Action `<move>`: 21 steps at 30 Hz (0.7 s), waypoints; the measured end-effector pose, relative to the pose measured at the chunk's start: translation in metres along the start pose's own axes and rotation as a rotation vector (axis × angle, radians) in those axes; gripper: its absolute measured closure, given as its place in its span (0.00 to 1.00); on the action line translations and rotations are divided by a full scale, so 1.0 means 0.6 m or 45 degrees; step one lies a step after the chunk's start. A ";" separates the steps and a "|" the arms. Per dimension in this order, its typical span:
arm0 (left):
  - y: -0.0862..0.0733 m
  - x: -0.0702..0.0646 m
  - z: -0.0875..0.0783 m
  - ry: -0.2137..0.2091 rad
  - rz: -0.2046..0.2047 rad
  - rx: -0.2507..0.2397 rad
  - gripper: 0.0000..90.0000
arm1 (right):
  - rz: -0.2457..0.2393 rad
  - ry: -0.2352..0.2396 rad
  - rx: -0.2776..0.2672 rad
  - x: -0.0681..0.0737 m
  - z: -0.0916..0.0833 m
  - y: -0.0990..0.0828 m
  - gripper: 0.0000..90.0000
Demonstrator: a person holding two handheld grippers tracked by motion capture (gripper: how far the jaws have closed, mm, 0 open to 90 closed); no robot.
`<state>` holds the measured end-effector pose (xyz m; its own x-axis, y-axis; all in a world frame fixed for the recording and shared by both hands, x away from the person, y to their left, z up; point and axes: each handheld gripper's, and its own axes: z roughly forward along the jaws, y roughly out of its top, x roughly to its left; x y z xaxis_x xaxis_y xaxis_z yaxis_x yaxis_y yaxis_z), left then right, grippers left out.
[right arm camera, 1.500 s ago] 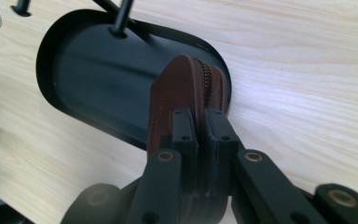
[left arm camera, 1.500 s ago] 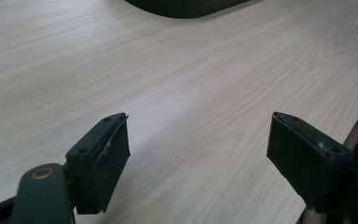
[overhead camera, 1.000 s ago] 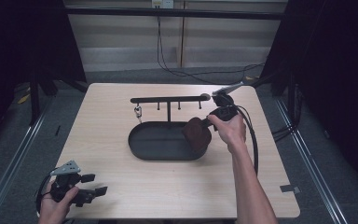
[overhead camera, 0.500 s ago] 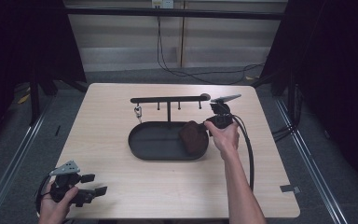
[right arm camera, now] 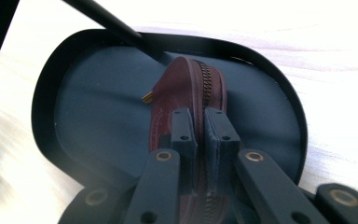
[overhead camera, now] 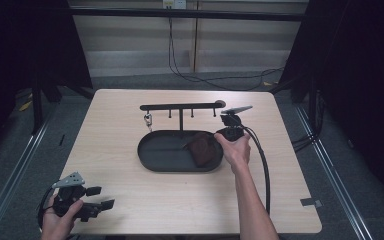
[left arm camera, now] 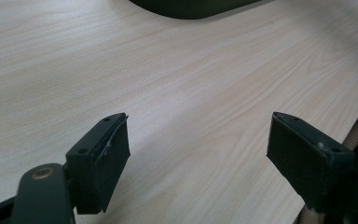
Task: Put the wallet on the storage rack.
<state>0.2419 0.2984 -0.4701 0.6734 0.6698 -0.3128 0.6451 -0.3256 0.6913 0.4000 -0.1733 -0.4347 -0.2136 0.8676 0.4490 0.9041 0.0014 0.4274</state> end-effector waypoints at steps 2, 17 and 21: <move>0.000 0.000 0.002 0.000 0.007 0.007 0.23 | 0.003 0.002 -0.003 -0.006 0.001 -0.003 0.92; 0.000 0.003 -0.002 -0.001 -0.007 -0.014 0.23 | -0.057 -0.072 -0.013 -0.012 -0.010 -0.010 0.65; 0.000 0.004 -0.003 0.001 -0.010 -0.023 0.23 | -0.113 -0.064 -0.045 -0.008 -0.022 -0.009 0.48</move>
<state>0.2430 0.3013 -0.4694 0.6679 0.6730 -0.3177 0.6438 -0.3083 0.7004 0.3912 -0.1841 -0.4289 -0.2726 0.8886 0.3690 0.8688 0.0625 0.4913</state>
